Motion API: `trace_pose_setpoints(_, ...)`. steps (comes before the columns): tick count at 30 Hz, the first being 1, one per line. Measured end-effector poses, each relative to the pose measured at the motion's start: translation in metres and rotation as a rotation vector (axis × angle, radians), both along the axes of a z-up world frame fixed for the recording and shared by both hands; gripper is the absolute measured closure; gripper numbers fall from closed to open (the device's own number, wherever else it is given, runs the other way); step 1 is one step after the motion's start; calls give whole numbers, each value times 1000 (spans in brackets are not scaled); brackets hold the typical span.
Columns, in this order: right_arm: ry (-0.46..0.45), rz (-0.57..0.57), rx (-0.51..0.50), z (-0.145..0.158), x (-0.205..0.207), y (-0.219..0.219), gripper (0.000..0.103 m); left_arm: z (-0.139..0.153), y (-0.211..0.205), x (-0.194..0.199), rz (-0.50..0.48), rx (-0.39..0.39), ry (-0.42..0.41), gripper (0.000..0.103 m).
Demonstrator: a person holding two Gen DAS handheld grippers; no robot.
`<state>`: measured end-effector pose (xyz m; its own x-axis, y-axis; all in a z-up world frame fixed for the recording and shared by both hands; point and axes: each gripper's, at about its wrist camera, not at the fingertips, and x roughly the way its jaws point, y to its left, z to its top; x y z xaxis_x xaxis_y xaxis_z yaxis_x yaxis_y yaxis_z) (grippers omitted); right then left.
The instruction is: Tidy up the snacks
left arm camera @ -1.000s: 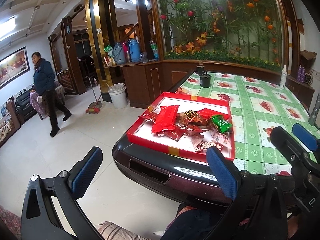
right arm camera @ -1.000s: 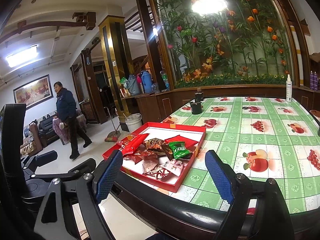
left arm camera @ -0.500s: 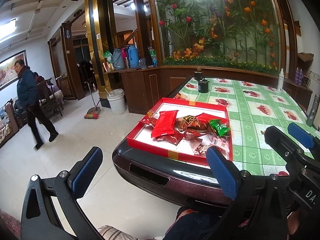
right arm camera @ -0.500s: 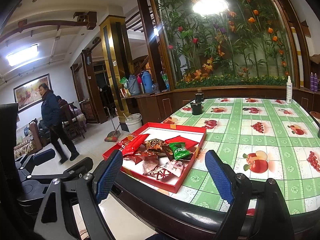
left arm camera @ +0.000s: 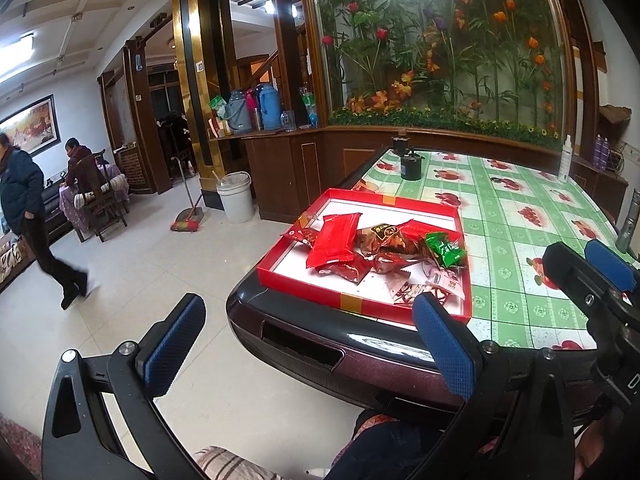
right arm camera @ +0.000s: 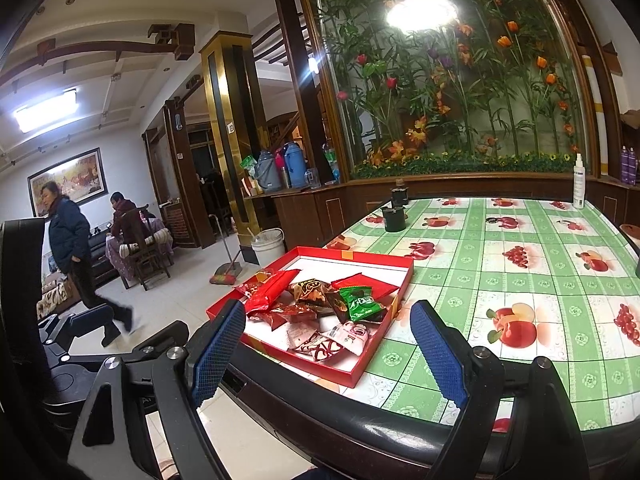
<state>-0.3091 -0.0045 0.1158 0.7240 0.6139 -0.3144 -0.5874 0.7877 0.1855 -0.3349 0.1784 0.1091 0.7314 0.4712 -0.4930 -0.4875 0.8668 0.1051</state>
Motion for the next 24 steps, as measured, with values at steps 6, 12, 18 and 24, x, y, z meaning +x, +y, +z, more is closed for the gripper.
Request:
trace_pose_setpoints(6,-1,2,-1,0,0,0,17,-1,1,0,1,-5,3,0)
trace_pose_setpoints(12,2,2,-2,0,0,0,17,-3,1,0,3,-9,8,0)
trace_pose_setpoints(18,4,4,-5,0,-2,1,17,-6,1,0,-5,-23,21,0)
trace_pose_setpoints(24,11,8,-10,-1,-2,3,17,-7,3,1,-10,-39,25,0)
